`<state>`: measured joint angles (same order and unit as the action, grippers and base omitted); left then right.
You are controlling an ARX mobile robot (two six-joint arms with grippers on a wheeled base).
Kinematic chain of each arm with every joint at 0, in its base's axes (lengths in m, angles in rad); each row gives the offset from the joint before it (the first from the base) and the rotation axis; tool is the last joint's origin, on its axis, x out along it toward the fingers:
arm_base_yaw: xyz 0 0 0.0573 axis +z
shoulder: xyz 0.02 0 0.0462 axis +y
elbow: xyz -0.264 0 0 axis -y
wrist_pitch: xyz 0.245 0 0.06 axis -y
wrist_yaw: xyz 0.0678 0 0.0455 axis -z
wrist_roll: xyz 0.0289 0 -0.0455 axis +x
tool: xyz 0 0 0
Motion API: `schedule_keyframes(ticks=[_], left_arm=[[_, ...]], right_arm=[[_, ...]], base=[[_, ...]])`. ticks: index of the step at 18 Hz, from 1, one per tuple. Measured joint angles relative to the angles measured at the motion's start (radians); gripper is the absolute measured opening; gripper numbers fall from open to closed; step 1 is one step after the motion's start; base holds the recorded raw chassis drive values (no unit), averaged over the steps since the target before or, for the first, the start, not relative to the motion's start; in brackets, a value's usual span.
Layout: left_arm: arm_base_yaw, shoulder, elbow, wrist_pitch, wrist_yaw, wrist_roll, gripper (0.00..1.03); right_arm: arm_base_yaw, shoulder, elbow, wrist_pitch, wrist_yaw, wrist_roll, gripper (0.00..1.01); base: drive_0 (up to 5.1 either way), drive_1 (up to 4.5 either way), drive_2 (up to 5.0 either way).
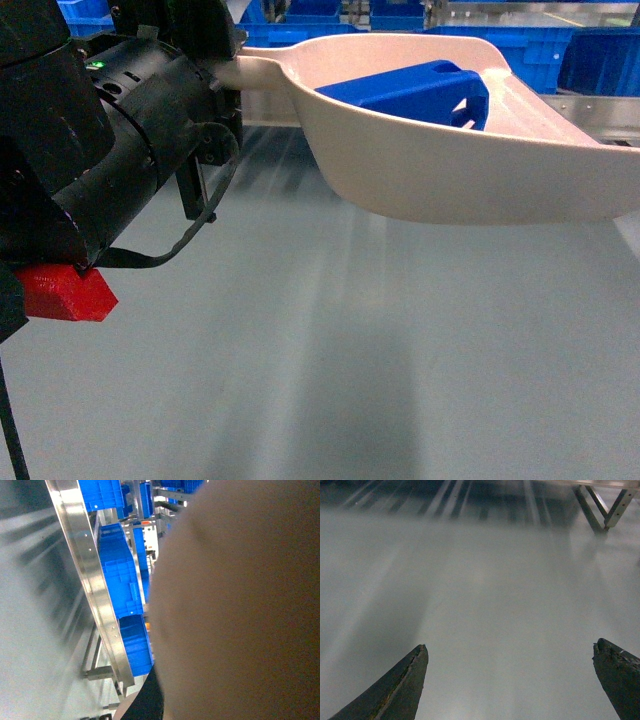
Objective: Place part in tray to right shelf
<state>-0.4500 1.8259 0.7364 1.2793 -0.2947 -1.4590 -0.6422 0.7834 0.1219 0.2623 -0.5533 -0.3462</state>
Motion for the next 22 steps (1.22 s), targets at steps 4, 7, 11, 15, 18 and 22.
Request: schedule_keyframes(ticks=[4, 7, 11, 15, 18, 22], left_arm=[[0.000, 0.000, 0.000, -0.002, 0.000, 0.001, 0.13], [0.000, 0.000, 0.000, -0.001, -0.001, 0.001, 0.13], [0.002, 0.000, 0.000, -0.002, 0.000, 0.000, 0.13], [0.002, 0.000, 0.000, 0.001, -0.001, 0.000, 0.13], [0.002, 0.000, 0.000, 0.001, 0.000, 0.000, 0.13], [0.000, 0.000, 0.000, 0.002, 0.003, 0.000, 0.13]], right_arm=[[0.000, 0.000, 0.000, -0.003, 0.000, 0.000, 0.98], [0.000, 0.000, 0.000, -0.001, 0.000, 0.000, 0.98], [0.000, 0.000, 0.000, -0.002, 0.000, 0.000, 0.98], [0.000, 0.000, 0.000, -0.002, -0.001, 0.000, 0.98], [0.000, 0.000, 0.000, -0.002, 0.000, 0.000, 0.98], [0.000, 0.000, 0.000, -0.003, -0.001, 0.000, 0.98]], base=[[0.0, 2.05, -2.0], [0.1, 4.10, -4.0], [0.1, 4.10, -4.0], [0.1, 4.10, -4.0], [0.1, 4.10, -4.0], [0.1, 4.10, -4.0]])
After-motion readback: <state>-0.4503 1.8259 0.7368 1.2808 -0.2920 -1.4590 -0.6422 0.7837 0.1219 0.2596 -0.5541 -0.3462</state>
